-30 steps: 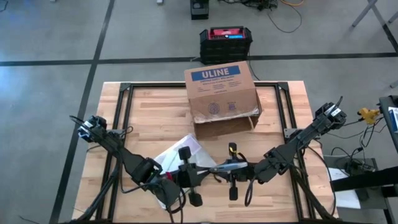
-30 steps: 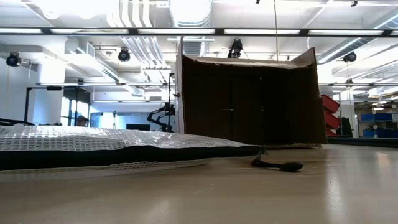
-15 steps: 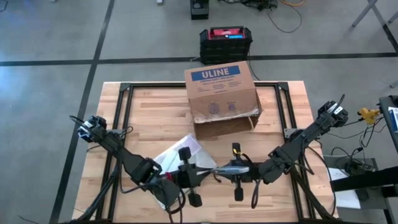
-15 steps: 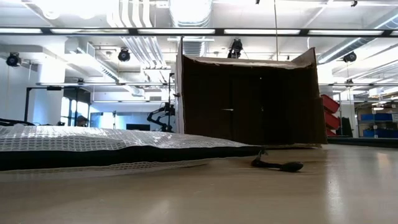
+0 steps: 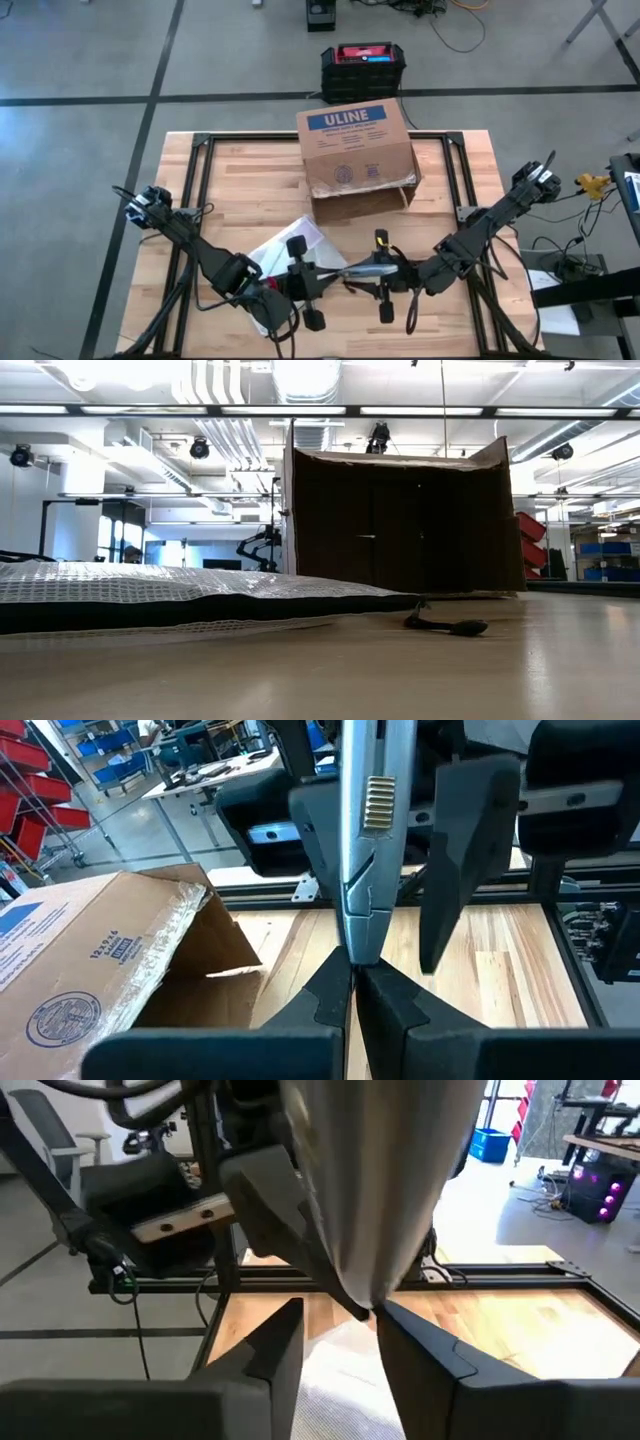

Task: Unpack boxes
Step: Break down cardboard box until it is fully flat

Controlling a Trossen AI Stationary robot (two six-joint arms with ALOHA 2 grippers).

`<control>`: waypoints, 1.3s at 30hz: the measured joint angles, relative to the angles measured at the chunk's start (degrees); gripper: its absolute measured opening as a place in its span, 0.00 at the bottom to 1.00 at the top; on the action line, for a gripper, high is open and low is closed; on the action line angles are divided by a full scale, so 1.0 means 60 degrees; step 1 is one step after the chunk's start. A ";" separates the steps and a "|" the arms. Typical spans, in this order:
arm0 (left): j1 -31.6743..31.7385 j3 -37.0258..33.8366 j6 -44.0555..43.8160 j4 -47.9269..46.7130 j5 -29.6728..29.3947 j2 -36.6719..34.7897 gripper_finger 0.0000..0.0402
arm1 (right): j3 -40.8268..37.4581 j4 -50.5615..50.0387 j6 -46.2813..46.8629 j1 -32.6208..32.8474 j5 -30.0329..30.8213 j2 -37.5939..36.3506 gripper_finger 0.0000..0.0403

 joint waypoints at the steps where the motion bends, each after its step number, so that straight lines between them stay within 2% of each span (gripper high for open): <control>1: -0.0002 -0.0004 -0.0011 -0.0031 0.0004 0.0000 0.00 | 0.0004 0.0035 -0.0036 0.0002 0.0005 -0.0003 0.28; 7: -0.0011 -0.0004 -0.0143 -0.0121 0.0146 0.0000 0.00 | 0.0011 0.0101 -0.0080 -0.0001 0.0080 -0.0092 0.33; 15: -0.0011 -0.0004 -0.0177 -0.0108 0.0276 0.0000 0.00 | 0.0011 0.0616 -0.0507 -0.0002 0.0078 -0.0084 0.33; 24: 0.0040 -0.0004 -0.0201 0.0008 0.0514 0.0127 0.00 | 0.0011 0.0949 -0.0687 -0.0066 -0.0026 0.0111 0.28; 28: 0.0040 -0.0004 -0.0183 0.0064 0.0511 0.0127 0.00 | 0.0011 0.1004 -0.0814 -0.0133 -0.0543 0.0147 0.25; 36: 0.0036 -0.0004 -0.0182 0.0079 0.0726 0.0127 0.00 | 0.0004 0.1176 -0.1203 -0.0137 -0.0714 0.0155 0.10; 39: 0.0036 -0.0004 -0.0163 0.0080 0.0740 0.0127 0.00 | 0.0004 0.1170 -0.1205 -0.0133 -0.0710 0.0158 0.10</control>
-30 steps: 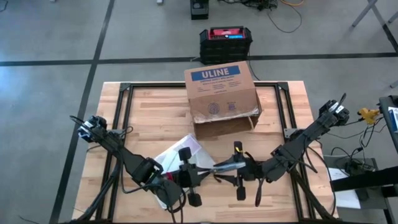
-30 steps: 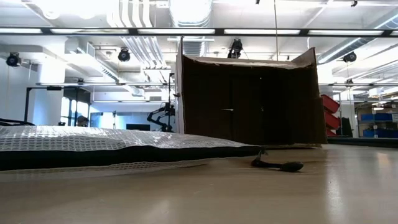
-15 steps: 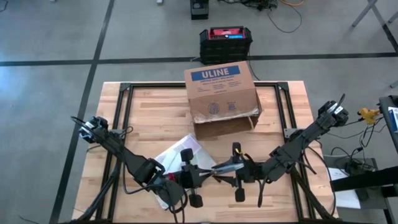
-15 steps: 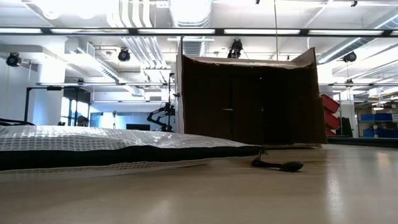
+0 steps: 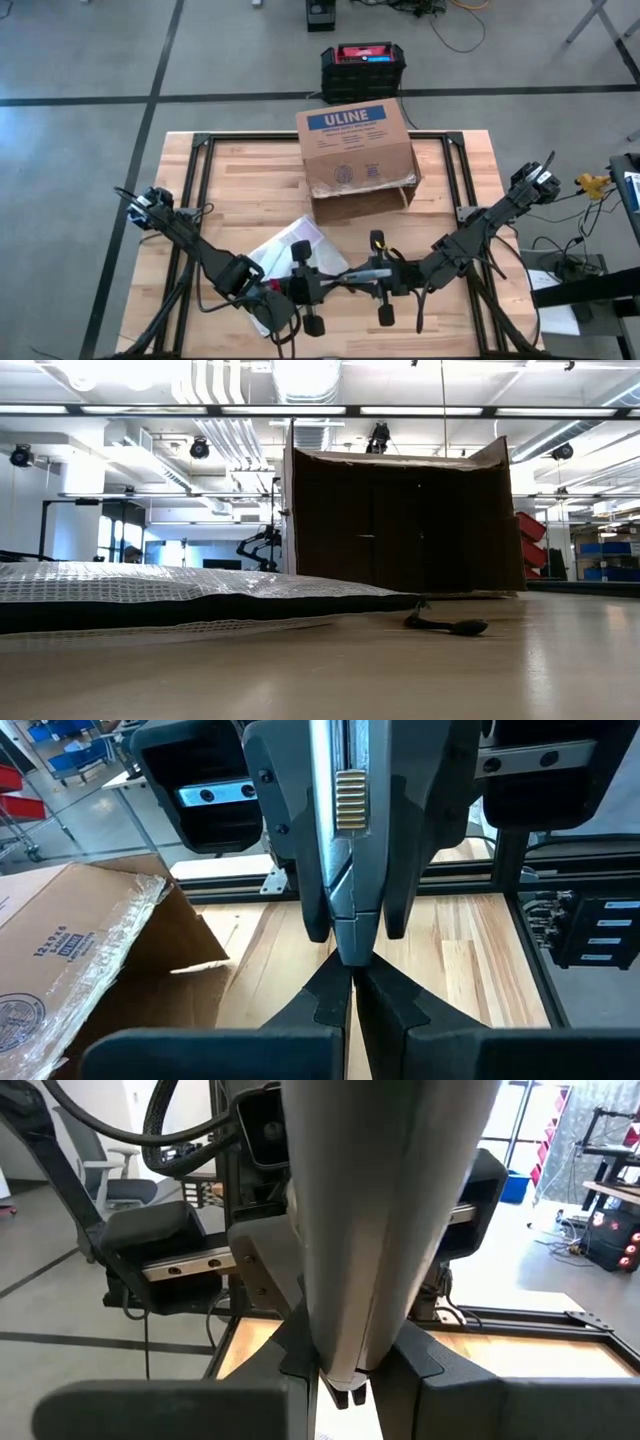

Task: Unpack boxes
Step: Break down cardboard box until it is fully flat

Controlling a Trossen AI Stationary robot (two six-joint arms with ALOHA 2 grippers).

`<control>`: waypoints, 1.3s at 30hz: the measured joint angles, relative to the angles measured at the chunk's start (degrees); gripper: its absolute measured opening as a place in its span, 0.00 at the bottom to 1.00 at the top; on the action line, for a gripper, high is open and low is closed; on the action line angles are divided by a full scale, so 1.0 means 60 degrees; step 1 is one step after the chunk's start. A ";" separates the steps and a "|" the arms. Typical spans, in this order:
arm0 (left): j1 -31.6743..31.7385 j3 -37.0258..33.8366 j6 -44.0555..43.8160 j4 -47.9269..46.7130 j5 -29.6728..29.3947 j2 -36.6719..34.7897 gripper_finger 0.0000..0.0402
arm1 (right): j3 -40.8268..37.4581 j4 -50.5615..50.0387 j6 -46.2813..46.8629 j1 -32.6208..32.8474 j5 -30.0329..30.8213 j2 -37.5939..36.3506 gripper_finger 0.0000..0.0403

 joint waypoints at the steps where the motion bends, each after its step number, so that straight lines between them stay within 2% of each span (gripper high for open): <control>1: 0.0000 0.0000 0.0032 -0.0003 0.0000 0.0000 0.00 | 0.0000 -0.0001 0.0001 0.0000 -0.0004 0.0000 0.10; 14: -0.0168 0.0000 0.0316 -0.0619 -0.0035 -0.0246 0.01 | -0.0007 0.0002 0.0049 -0.0011 0.0071 -0.0010 0.10; 28: -0.0441 0.0004 -0.1389 -0.3074 -0.1081 -0.0455 0.01 | -0.0007 -0.1355 0.0592 -0.0291 -0.0004 -0.0466 0.10; 32: -0.0023 0.0004 -0.1513 -0.3667 -0.1018 -0.0488 0.01 | -0.0007 -0.2085 0.0713 -0.0845 0.0051 -0.0858 0.10; 37: 0.0890 0.0004 -0.1406 -0.4597 -0.0480 -0.0927 0.00 | -0.0007 -0.3301 0.0760 -0.1503 0.0084 -0.1557 0.10; 39: 0.1434 0.0004 -0.1243 -0.5004 -0.0481 -0.1286 0.00 | -0.0007 -0.4061 0.1015 -0.1708 0.0462 -0.1887 0.10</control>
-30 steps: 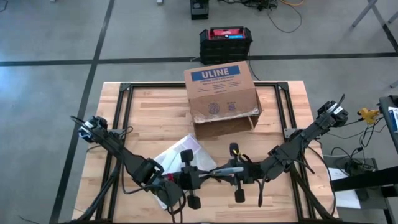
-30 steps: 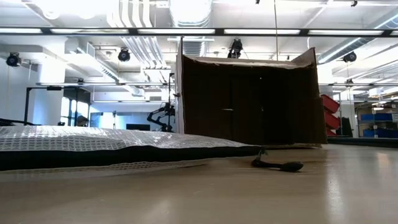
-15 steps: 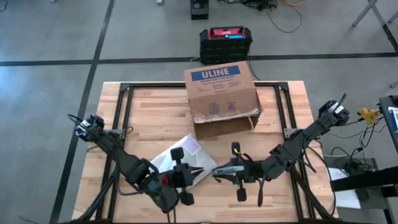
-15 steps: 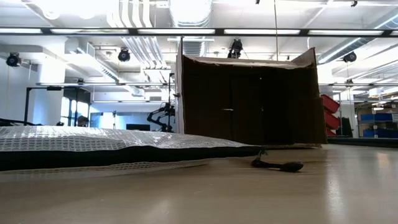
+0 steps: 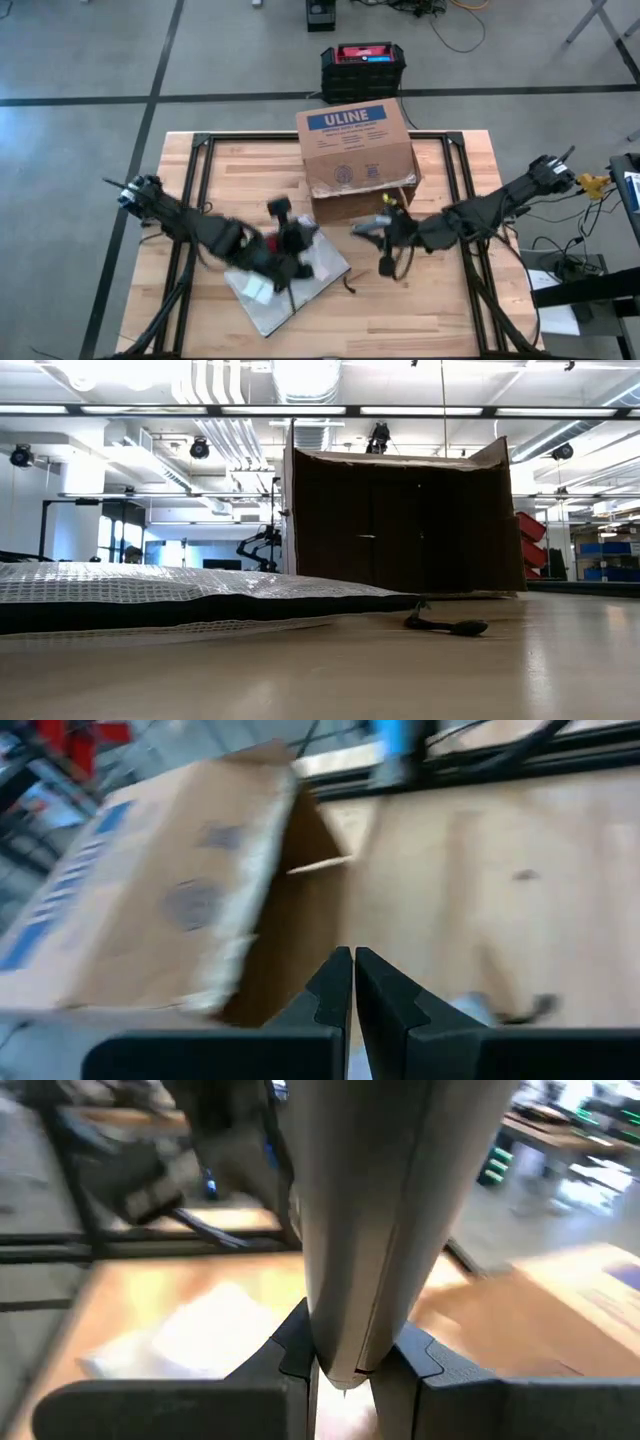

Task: Unpack boxes
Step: Break down cardboard box until it is fully flat

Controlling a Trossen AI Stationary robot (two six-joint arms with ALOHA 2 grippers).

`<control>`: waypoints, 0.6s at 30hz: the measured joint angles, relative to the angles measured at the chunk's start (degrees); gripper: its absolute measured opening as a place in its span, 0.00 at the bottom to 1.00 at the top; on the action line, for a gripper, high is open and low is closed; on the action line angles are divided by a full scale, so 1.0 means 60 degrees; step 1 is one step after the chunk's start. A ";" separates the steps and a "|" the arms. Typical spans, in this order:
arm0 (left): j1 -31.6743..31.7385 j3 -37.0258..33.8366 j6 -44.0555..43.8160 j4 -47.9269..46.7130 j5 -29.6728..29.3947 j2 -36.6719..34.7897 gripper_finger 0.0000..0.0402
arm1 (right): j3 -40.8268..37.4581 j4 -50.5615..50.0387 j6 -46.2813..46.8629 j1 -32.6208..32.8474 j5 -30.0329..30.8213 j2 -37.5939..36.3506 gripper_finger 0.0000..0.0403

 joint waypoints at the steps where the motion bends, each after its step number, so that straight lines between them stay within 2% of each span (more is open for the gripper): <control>1: 0.0313 0.0000 0.0162 -0.0091 0.0004 -0.0216 0.00 | 0.0000 -0.0430 0.0108 -0.0088 0.0221 -0.0165 0.10; 3: 0.1081 0.0000 0.0667 -0.0110 0.0405 -0.0648 0.00 | 0.0000 -0.1169 0.0259 -0.0232 0.0629 -0.0419 0.10; 5: 0.2124 0.0004 0.1242 0.0110 0.1356 -0.0999 0.00 | 0.0000 -0.1781 0.0401 -0.0331 0.0816 -0.0593 0.10; 11: 0.6263 0.0004 0.2943 0.0698 0.4285 -0.1059 0.00 | -0.0448 -0.2590 0.0370 -0.1210 0.0696 -0.0606 0.10; 14: 0.8369 0.0004 0.3389 0.1551 0.6064 -0.0673 0.00 | -0.0957 -0.2750 0.0481 -0.2019 -0.0146 -0.0571 0.10; 16: 0.9484 0.0004 0.3556 0.2048 0.7307 -0.0345 0.00 | -0.1313 -0.2817 0.0620 -0.2603 -0.0972 -0.0557 0.10; 18: 1.0393 0.0004 0.3628 0.2411 0.8098 -0.0093 0.00 | -0.1623 -0.2848 0.0642 -0.3159 -0.1779 -0.0540 0.10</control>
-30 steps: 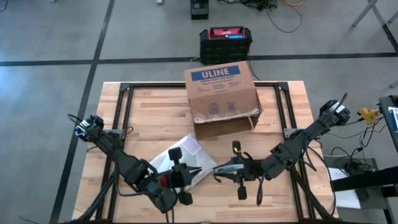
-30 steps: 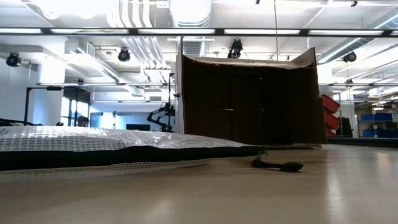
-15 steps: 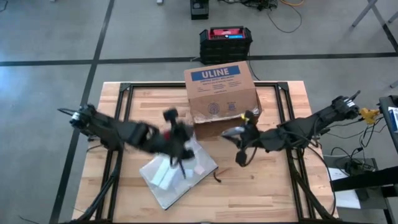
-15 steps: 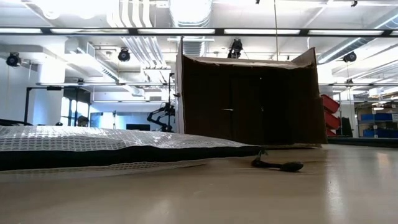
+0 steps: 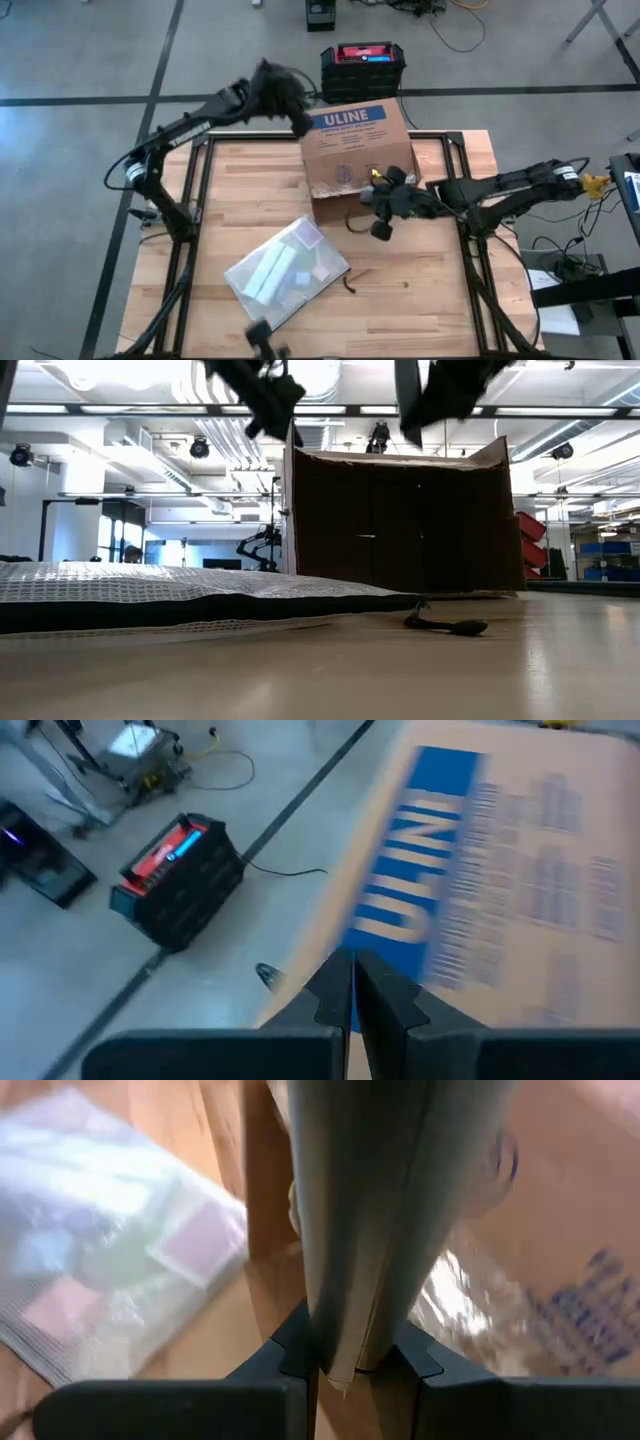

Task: Unpack boxes
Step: Break down cardboard box until it is fully flat

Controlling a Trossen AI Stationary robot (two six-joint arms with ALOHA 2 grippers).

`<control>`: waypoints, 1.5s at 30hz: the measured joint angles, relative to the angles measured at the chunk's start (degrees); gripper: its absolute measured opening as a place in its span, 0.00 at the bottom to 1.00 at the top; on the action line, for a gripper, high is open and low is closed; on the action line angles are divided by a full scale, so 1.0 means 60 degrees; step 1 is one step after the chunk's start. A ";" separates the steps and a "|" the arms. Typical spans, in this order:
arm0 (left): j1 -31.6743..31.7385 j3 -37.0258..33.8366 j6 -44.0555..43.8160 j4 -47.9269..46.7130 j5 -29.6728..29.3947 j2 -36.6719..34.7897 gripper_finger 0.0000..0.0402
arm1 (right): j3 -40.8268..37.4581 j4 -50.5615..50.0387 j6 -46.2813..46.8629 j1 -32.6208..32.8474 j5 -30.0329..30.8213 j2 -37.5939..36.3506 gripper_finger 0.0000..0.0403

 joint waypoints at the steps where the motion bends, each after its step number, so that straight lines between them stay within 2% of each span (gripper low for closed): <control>1: 0.0389 0.0012 0.0055 0.0149 0.0269 0.0108 0.00 | -0.0133 -0.0022 0.0014 -0.0266 -0.0334 0.0001 0.10; 4: 0.1229 0.0304 0.0191 0.0210 0.0630 0.0536 0.00 | -0.0448 -0.0008 0.0078 -0.0863 -0.1167 0.0017 0.10; 8: 0.1626 0.1368 0.0402 -0.0196 0.0653 0.1514 0.00 | -0.0656 0.0001 0.0251 -0.1169 -0.1703 0.0095 0.10; 11: 0.1764 0.2862 0.0897 -0.0769 0.1077 0.2594 0.00 | -0.0670 0.0046 0.0338 -0.1169 -0.1738 0.0195 0.10; 14: 0.1930 0.4844 0.1335 -0.1642 0.1591 0.4003 0.00 | -0.0698 0.0045 0.0595 -0.1148 -0.1814 0.0465 0.10; 16: 0.1980 0.6263 0.1748 -0.2370 0.1616 0.4998 0.00 | -0.0726 0.0079 0.0648 -0.1154 -0.2055 0.0739 0.10; 17: 0.1987 0.6558 0.1964 -0.2406 0.1633 0.5396 0.00 | -0.0736 0.0082 0.0639 -0.1152 -0.2169 0.0907 0.10; 22: 0.2135 0.4982 0.2398 -0.1089 0.2513 0.5317 0.00 | -0.0717 0.0231 0.0540 -0.1111 -0.2408 0.1688 0.10; 30: 0.2008 0.5037 0.2721 -0.2267 0.5234 0.5300 0.00 | -0.0565 0.0308 0.0223 -0.1249 -0.2418 0.2265 0.10; 37: 0.1465 0.5137 0.3237 -0.3881 0.5492 0.5269 0.00 | -0.0527 0.0558 0.0067 -0.1257 -0.2396 0.2307 0.10; 40: 0.1018 0.5122 0.3215 -0.3927 0.6068 0.5228 0.00 | -0.0527 0.0969 -0.0184 -0.1257 -0.2396 0.2307 0.10; 45: 0.0184 0.5444 0.3220 -0.3870 0.6007 0.4920 0.00 | -0.0527 0.1797 -0.0539 -0.1289 -0.2206 0.2302 0.10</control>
